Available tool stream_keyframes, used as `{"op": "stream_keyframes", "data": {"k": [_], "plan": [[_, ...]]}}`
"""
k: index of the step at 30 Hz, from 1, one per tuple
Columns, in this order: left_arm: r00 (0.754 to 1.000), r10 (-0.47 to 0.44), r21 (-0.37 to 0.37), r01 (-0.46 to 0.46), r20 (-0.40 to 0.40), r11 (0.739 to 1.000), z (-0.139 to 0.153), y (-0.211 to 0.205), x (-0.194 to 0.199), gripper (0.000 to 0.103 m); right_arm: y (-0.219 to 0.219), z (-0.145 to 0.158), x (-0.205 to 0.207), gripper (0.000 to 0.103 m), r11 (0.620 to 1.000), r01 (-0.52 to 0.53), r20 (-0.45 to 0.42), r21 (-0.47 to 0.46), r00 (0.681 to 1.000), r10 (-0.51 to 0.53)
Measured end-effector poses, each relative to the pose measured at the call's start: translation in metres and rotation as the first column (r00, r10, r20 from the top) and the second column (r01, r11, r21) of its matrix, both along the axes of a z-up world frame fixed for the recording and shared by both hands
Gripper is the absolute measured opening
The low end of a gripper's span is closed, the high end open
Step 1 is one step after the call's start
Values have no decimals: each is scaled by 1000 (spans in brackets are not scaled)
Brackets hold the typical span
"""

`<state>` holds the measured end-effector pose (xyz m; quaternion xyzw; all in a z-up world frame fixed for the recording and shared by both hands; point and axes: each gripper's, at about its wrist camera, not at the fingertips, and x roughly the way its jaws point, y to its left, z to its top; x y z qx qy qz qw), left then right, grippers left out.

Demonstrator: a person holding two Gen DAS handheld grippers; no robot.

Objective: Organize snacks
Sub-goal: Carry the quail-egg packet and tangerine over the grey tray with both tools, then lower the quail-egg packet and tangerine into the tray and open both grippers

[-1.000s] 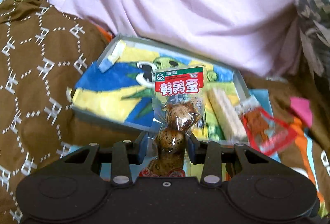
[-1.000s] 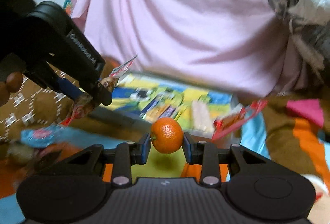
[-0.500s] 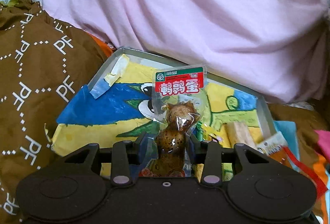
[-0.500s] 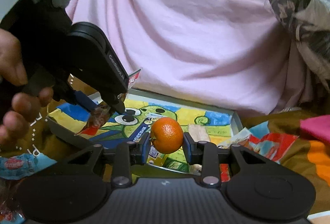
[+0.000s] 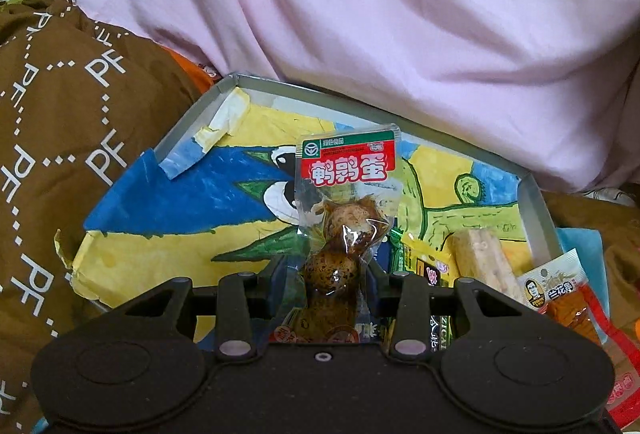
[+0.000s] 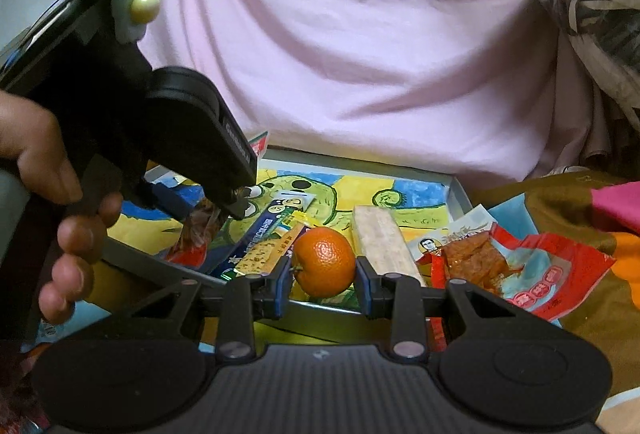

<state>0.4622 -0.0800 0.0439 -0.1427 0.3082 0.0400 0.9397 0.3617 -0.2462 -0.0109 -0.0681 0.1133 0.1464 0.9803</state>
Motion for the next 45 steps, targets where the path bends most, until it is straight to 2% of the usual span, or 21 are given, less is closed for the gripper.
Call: {"op": "stream_keyframes", "data": {"k": [9,11,14,18,22,26,30,34,45], "plan": [[1000,-10,5,10,-15,1000,-3,-2,1,43,2,1,2,38,1000,4,-5,-6,1000,-4],[1000,-20,5,20,-10,1000,-3,-2,0,44,2,2,2,42,1000,6,2,-9,1000,-6],[1000,-23,5,23,-2,1000,0,-3,-4,53,2,4,1,44,1000,4,8,-10,1000,-4],[1000,-5,-7,5,19,1000,6,1,-13,67,1,8,-4,52,1000,3,22,-10,1000,-3],[999,9,-3,-9,44,1000,18,7,-28,77,-1,18,-14,67,1000,4,48,-16,999,-3],[997,9,5,-9,74,1000,32,16,-49,84,1,28,-28,78,1000,4,58,-16,998,-3],[994,17,10,-18,111,1000,46,27,-78,97,3,37,-50,92,1000,7,85,-19,996,-5],[991,21,31,-25,135,999,57,34,-106,100,2,47,-73,103,1000,25,108,-11,994,-24],[991,25,80,-36,129,996,57,50,-190,102,-6,61,-139,103,999,38,168,-3,985,-36]]}}
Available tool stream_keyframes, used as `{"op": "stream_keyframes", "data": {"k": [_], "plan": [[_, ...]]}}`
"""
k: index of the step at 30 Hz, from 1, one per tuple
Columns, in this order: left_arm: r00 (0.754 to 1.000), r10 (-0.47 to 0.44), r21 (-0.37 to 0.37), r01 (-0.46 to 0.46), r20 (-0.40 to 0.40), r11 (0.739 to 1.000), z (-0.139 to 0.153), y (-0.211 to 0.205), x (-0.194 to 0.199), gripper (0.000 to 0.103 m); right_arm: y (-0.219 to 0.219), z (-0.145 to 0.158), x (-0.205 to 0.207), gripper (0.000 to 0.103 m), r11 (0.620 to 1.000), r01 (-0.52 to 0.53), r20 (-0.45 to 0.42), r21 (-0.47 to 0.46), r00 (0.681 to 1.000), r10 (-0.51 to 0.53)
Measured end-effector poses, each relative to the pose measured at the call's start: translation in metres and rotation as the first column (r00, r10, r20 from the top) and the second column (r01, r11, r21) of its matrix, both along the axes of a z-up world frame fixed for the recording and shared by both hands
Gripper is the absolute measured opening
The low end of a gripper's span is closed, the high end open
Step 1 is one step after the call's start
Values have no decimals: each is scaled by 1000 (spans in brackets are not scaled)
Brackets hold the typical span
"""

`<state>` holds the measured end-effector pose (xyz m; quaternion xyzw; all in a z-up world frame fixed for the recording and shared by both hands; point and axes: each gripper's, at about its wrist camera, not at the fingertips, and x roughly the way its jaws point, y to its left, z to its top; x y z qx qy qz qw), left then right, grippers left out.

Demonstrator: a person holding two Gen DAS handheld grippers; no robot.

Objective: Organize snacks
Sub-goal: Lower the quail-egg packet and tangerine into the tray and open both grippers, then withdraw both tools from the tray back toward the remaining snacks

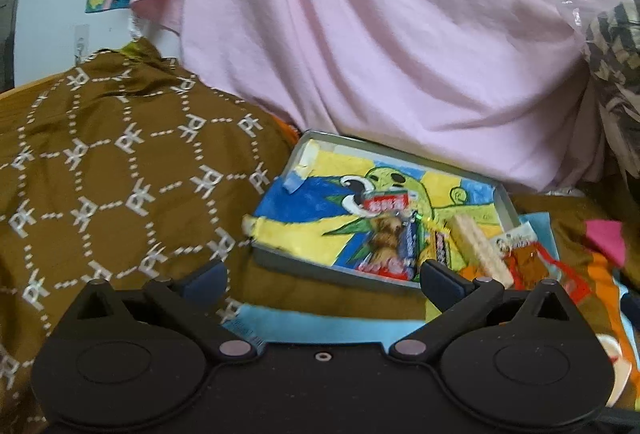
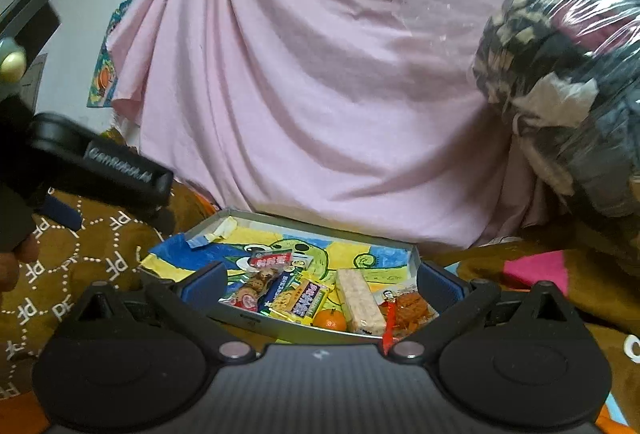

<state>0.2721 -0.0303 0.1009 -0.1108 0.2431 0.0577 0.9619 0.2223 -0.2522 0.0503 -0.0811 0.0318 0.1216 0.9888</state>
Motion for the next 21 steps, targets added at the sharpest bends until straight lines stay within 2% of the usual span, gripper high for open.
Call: {"op": "stream_keyframes", "data": {"k": [11,21], "plan": [[1000,-25,82,26,-10,996,-19,17,-70,102,-10,1,-59,103,1000,6,-18,31,1000,-6],[998,-35,86,39,-53,996,-47,32,-102,102,-11,-12,-87,103,1000,12,-98,10,995,-11]]}}
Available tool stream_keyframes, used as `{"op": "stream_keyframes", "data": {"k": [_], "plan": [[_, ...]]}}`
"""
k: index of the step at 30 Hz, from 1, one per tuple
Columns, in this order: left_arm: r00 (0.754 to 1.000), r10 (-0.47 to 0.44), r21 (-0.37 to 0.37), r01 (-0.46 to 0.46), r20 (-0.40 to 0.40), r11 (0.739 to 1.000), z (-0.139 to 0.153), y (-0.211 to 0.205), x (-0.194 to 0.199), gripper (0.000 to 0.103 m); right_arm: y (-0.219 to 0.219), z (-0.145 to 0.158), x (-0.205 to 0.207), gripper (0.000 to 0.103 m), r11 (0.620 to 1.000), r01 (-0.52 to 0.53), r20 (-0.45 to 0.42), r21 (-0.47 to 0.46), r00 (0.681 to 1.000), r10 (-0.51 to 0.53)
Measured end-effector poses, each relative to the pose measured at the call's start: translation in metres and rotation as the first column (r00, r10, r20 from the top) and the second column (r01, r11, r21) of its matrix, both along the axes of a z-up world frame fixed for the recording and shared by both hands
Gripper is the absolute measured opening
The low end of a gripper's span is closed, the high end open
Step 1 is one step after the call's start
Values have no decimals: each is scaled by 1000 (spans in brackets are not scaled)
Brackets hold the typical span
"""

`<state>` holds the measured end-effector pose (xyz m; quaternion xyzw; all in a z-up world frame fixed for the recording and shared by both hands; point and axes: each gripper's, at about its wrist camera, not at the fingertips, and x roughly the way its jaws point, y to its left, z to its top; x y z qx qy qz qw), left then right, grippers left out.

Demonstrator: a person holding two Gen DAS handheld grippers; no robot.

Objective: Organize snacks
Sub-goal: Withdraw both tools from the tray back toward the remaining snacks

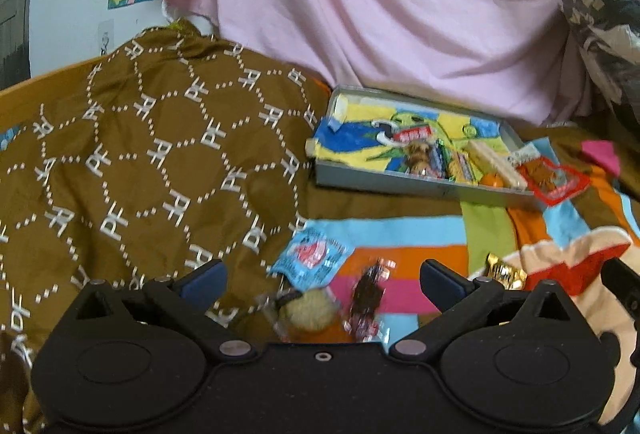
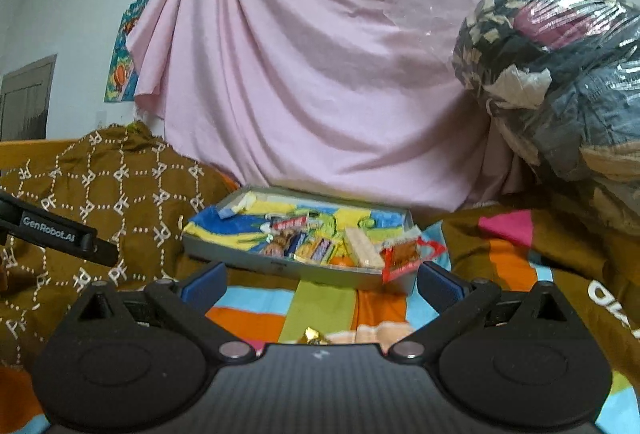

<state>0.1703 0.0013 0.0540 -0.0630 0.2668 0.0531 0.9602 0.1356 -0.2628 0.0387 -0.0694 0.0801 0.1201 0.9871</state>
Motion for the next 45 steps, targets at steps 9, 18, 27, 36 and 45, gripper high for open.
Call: {"op": "stream_keyframes", "data": {"k": [9,18,27,36,45], "plan": [[996,-24,13,25,-85,1000,-33,2,-14,102,4,-18,-2,103,1000,-15,-153,-21,988,11],[991,-38,35,43,-129,998,-50,0,-18,102,17,-40,10,103,996,-55,-320,-64,947,32],[984,-37,35,44,-174,998,-61,-2,-19,102,16,-51,21,103,997,-38,-430,-63,903,7],[981,-34,49,44,-190,998,-66,-3,-9,102,21,-51,29,103,996,-51,-457,-71,889,13],[980,-67,72,82,-190,994,-73,-13,6,102,11,-52,52,103,997,-66,-511,-33,859,40]]}}
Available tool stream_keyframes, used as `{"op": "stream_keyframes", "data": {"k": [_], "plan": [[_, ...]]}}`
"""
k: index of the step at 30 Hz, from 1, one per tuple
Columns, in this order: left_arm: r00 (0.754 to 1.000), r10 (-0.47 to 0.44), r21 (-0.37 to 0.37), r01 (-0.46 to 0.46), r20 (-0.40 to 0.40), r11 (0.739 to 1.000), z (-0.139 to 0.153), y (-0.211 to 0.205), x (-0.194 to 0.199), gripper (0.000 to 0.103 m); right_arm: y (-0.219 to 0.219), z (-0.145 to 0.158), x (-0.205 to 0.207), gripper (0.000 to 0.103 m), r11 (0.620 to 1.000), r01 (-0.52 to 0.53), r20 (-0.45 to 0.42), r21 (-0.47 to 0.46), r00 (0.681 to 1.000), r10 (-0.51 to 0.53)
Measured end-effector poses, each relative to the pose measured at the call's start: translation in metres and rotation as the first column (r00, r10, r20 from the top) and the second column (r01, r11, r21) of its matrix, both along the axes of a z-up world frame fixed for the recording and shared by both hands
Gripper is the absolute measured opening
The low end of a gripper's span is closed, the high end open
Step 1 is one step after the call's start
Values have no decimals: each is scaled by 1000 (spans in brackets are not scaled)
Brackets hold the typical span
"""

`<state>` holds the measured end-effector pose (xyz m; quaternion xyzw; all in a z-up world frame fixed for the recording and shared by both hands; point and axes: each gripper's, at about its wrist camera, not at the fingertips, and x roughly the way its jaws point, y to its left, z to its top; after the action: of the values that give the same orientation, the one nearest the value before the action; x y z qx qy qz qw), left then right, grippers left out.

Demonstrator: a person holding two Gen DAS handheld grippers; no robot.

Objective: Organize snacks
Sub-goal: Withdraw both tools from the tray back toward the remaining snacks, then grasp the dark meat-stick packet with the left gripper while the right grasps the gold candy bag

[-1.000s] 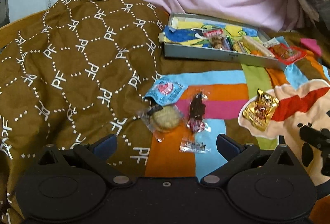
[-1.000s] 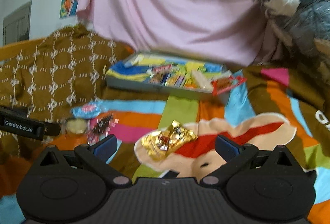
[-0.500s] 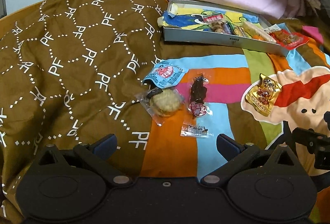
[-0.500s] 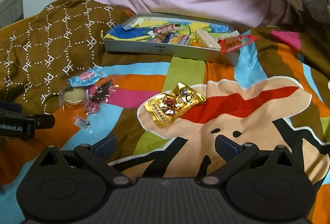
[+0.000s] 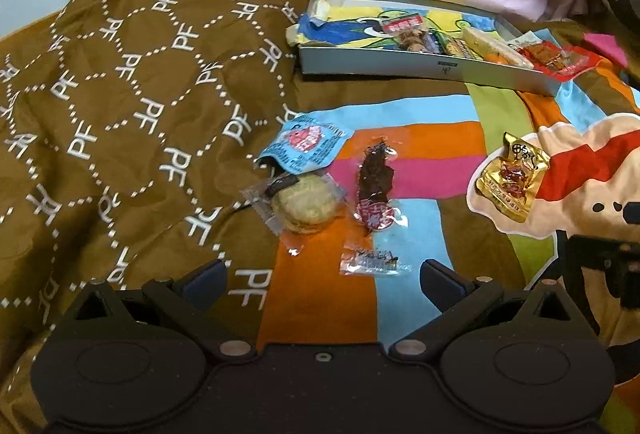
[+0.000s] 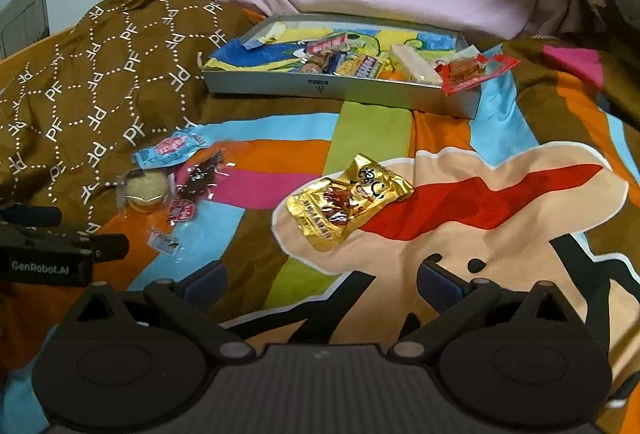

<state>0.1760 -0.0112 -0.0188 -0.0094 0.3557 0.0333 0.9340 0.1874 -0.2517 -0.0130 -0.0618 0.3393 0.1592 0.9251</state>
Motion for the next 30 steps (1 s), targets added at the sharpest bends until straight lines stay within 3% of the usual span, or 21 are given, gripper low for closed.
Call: {"op": "stream_keyframes", "data": {"k": [6,13,19,23,26,30], "plan": [[999,4,-17,-4,47,1000,-2,-8,10,102,-9,6,26,103,999,-39,33,-19,999,39],[999,-30,-68,33,41,997,-13,-23,24,102,-12,2,51,103,993,-111,67,-50,991,114],[994,-109,-90,110,15,990,-23,-40,44,102,-26,0,75,103,992,-88,-9,95,996,89],[997,-71,-96,70,-6,993,-30,-44,60,102,-39,-6,88,103,979,-70,-70,193,994,85],[999,-32,-103,28,-29,994,-34,-41,74,102,-39,-13,94,103,974,-79,-101,213,990,102],[996,-31,-153,19,-78,988,-36,-37,90,102,-37,-25,104,103,953,-108,-146,282,977,154]]}}
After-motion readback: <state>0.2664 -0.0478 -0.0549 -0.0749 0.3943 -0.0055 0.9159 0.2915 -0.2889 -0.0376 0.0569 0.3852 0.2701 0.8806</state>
